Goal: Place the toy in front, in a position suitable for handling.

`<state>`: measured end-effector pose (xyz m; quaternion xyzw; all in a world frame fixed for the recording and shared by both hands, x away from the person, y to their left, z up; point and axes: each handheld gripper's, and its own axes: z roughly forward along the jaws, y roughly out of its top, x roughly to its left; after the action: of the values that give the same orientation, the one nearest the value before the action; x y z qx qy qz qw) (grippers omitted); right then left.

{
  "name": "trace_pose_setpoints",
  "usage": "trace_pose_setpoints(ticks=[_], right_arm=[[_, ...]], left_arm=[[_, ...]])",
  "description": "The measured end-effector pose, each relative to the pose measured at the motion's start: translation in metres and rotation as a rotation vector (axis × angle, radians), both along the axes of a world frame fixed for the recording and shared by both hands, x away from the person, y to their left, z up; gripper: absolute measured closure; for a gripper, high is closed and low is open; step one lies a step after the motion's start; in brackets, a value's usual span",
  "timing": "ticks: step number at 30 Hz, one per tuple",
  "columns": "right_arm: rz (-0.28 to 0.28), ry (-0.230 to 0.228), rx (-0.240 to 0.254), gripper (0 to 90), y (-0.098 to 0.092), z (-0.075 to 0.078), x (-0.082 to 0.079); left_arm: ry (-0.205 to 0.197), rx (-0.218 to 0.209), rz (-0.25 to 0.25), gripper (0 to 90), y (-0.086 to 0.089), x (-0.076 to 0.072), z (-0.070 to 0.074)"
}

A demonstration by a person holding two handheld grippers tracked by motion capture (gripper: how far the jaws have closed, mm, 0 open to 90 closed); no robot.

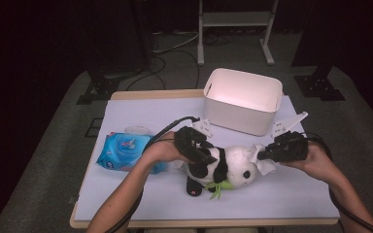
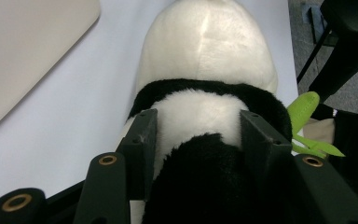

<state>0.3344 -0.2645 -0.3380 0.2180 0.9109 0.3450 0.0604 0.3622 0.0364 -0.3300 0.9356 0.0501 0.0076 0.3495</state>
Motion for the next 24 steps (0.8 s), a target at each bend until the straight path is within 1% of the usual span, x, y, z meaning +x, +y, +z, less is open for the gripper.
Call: trace_pose_setpoints(ticks=[5,7,8,9,11,14,15,22,24], right_arm=[[-0.011,0.014,0.003,81.3,-0.004,-0.006,0.0],[-0.007,0.009,0.001,81.2,-0.004,-0.004,0.0],[0.004,0.001,0.008,81.4,0.0,0.001,0.0],[0.004,0.001,0.008,81.4,0.0,0.001,0.0],[0.019,-0.013,-0.003,81.4,0.006,0.005,0.0],[0.043,-0.022,-0.012,81.4,0.018,0.01,0.002],[0.055,-0.028,-0.007,81.4,0.023,0.011,0.003],[0.104,-0.044,-0.022,81.5,0.048,0.017,0.008],[0.115,-0.041,-0.024,81.5,0.055,0.018,0.008]], left_arm=[[0.0,0.0,-0.002,50.2,0.0,0.0,0.0],[-0.002,0.006,-0.004,50.1,-0.001,0.0,0.0],[-0.002,0.007,-0.004,49.8,-0.001,-0.001,0.001],[-0.002,0.007,-0.004,49.8,-0.001,-0.001,0.001],[-0.004,0.01,-0.005,49.7,-0.002,-0.001,0.001],[-0.005,0.011,-0.003,49.7,-0.002,-0.001,0.001],[-0.006,0.013,-0.004,49.7,-0.002,-0.001,0.001],[-0.007,0.016,0.0,49.2,-0.002,-0.001,0.001],[-0.005,0.015,0.001,49.1,-0.002,-0.001,0.001]])
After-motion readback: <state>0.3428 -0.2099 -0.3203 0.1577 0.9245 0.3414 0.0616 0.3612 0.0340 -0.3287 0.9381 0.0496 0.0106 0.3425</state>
